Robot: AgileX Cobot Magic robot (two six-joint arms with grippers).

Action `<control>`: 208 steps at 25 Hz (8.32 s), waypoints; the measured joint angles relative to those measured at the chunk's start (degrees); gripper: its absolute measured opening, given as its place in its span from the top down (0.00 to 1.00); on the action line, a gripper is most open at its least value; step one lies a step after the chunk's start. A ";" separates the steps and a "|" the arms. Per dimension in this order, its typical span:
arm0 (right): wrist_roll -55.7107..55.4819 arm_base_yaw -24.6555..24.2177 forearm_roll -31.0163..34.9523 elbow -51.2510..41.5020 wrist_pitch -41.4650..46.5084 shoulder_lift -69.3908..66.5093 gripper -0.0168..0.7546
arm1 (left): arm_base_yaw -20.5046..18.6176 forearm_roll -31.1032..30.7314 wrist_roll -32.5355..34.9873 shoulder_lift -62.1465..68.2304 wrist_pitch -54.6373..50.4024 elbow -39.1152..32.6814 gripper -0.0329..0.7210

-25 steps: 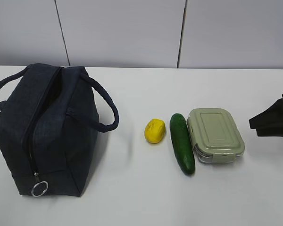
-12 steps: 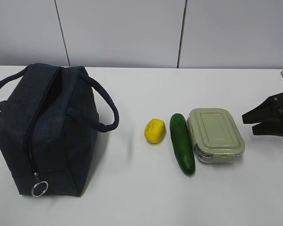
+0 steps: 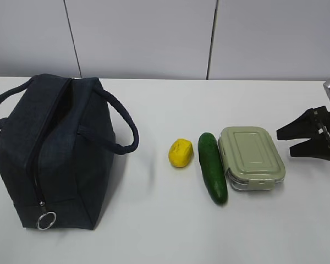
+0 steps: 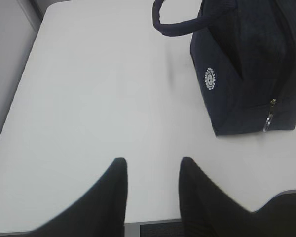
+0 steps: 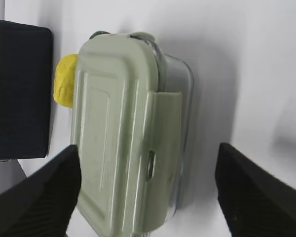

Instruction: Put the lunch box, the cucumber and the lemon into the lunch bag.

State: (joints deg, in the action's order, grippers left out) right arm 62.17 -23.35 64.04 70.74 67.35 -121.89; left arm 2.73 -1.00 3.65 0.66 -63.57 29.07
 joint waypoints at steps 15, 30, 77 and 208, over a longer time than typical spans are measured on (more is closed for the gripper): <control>-0.02 4.08 0.00 1.55 -0.09 -4.76 0.16 | 0.00 0.00 0.00 0.00 0.00 0.00 0.64; 0.09 6.84 1.68 3.82 1.75 -8.56 0.22 | 0.00 0.00 0.00 0.00 0.00 0.00 0.64; -2.07 6.97 0.99 4.40 4.40 -8.56 0.48 | 0.00 25.53 10.04 72.41 0.67 29.93 0.47; -12.58 35.36 18.01 15.54 -0.52 5.01 0.51 | 13.97 29.35 6.28 95.05 0.38 51.67 0.93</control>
State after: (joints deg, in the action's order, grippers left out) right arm 49.59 12.00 82.05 86.27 66.83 -116.88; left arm 16.69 28.34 9.94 95.72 -63.19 80.73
